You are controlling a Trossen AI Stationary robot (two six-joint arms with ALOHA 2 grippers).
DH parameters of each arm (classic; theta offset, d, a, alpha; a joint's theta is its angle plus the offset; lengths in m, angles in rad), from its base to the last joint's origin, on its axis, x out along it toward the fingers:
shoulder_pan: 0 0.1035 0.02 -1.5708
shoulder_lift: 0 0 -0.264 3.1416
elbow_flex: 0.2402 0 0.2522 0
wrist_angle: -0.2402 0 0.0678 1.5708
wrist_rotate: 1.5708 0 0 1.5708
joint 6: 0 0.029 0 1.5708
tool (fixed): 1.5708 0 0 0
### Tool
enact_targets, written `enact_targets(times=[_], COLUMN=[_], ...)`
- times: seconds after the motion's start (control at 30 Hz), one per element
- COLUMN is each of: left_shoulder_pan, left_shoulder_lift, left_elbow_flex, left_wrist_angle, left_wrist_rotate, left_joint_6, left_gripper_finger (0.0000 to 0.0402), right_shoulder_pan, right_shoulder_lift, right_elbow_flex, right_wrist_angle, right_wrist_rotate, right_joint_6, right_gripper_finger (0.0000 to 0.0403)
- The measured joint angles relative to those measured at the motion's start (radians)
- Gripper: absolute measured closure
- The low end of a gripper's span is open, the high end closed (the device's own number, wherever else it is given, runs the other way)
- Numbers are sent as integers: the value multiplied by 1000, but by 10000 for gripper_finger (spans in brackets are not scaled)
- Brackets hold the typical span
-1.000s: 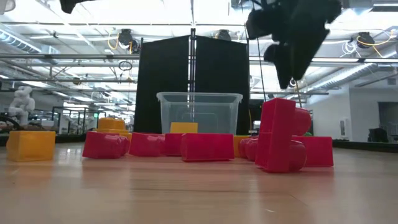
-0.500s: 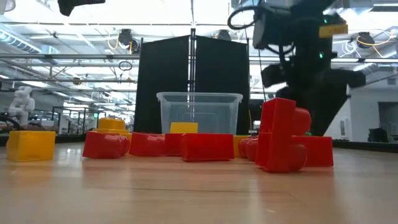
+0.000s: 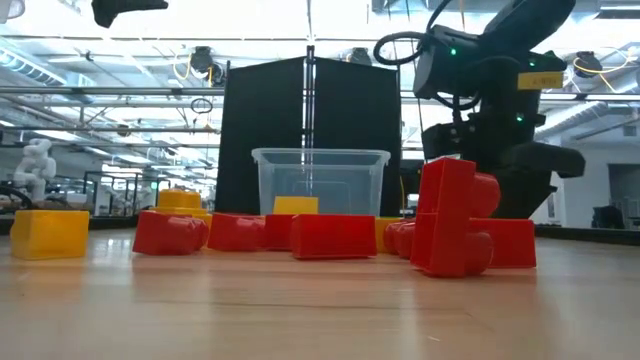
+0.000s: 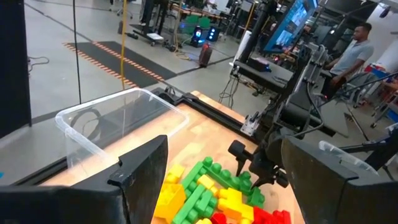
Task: Sort blocks
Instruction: Put the green game piece into the bottom left transparent bin
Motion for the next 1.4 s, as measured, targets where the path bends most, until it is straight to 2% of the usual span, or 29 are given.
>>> enact_targets(times=[0.23, 0.47, 0.63, 0.7, 0.93, 1.1, 1.23, 1.4], left_shoulder_pan=[0, 0, 0, 0, 0, 0, 0, 0], left_shoulder_lift=[0, 0, 0, 0, 0, 0, 0, 0], left_elbow_flex=[0, 0, 0, 0, 0, 0, 0, 0], left_wrist_angle=[-10, -18, -18, -18, -18, -18, -19, -58], left_wrist_rotate=[0, 0, 0, 0, 0, 35, 69, 169], left_joint_6=[-1, -1, -1, -1, -1, -1, 0, -2], left_gripper_finger=[114, 114, 114, 114, 114, 114, 114, 114], right_shoulder_pan=[0, 0, 0, 0, 0, -2, -2, -2], right_shoulder_lift=[34, 37, 22, 12, -54, -137, -193, -203], right_elbow_flex=[5, 15, 43, 53, 112, 180, 267, 395], right_wrist_angle=[-46, -87, -111, -130, -270, -297, -202, 42], right_wrist_rotate=[-13, -7, 1, 35, 61, 82, 141, 154], right_joint_6=[29, 172, 206, 214, 247, 283, 308, 238], right_gripper_finger=[286, 286, 286, 286, 286, 286, 286, 286])
